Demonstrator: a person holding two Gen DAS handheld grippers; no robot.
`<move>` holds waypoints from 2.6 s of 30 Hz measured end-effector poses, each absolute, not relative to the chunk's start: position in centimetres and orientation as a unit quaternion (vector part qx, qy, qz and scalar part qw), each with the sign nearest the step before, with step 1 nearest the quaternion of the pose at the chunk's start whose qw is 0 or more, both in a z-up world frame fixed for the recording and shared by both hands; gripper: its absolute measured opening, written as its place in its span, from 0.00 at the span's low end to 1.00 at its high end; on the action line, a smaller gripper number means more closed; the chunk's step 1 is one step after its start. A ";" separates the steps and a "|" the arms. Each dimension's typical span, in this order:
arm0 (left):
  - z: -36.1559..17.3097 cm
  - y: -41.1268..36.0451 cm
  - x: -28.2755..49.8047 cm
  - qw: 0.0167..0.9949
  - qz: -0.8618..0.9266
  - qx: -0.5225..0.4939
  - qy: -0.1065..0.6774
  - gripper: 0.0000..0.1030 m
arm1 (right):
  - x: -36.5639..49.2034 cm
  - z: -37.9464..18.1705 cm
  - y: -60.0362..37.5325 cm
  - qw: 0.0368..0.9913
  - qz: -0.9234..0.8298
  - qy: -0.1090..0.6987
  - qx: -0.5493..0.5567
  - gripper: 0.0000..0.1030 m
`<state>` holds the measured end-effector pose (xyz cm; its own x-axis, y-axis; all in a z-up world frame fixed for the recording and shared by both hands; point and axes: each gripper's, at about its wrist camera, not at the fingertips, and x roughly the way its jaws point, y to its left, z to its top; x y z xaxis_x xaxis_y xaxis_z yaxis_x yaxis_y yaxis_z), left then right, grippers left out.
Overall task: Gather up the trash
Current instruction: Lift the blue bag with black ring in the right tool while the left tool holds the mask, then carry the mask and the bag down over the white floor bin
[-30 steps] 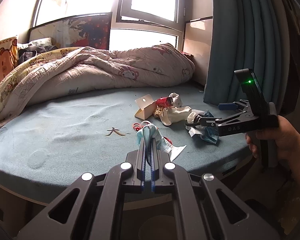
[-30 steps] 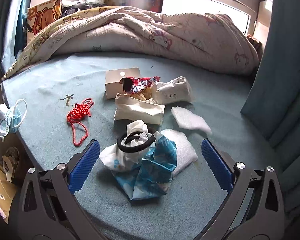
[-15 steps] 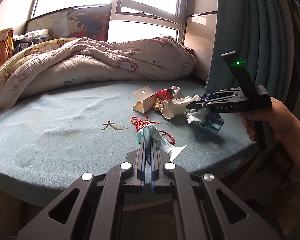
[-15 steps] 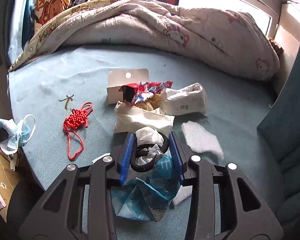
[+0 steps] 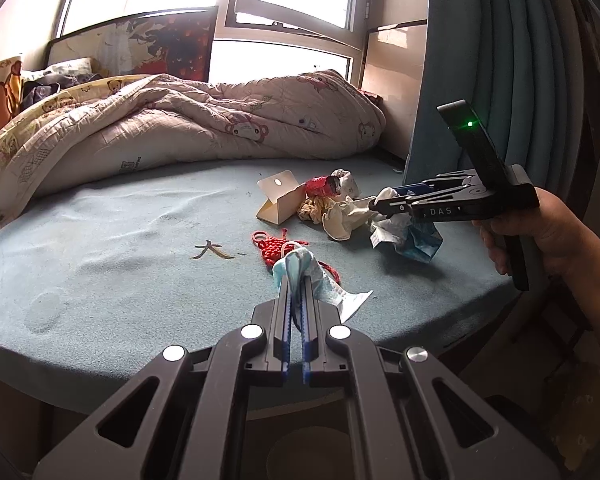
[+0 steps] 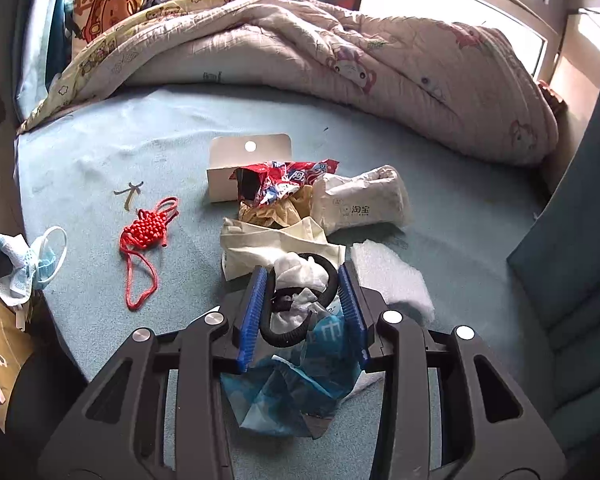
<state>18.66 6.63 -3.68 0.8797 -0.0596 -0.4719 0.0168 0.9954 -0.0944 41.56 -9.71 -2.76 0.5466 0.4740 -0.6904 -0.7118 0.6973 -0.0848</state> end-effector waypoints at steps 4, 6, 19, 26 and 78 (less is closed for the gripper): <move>-3.6 6.3 18.7 0.968 -0.022 -0.039 0.246 0.03 | 41.1 -1.2 -10.5 0.871 0.344 0.309 -0.165 0.32; -3.4 6.1 18.6 0.969 -0.022 -0.039 0.244 0.03 | 40.4 -0.4 -10.8 0.873 0.349 0.299 -0.165 0.32; -2.2 4.7 16.0 0.971 -0.030 -0.036 0.236 0.03 | 30.8 2.4 -12.0 0.866 0.393 0.259 -0.170 0.32; -3.3 3.9 13.0 0.966 -0.034 -0.043 0.253 0.03 | 23.9 1.1 -12.8 0.856 0.418 0.254 -0.170 0.31; -37.9 1.6 17.0 0.833 -0.061 -0.086 0.543 0.03 | 22.4 -34.8 -10.0 0.755 0.404 0.497 -0.141 0.32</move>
<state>17.02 1.60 -37.91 0.4033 -0.1943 -0.8942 0.0078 0.9779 -0.2089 22.38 -10.04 -34.81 0.1809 0.4695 -0.8642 -0.7497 0.6345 0.1878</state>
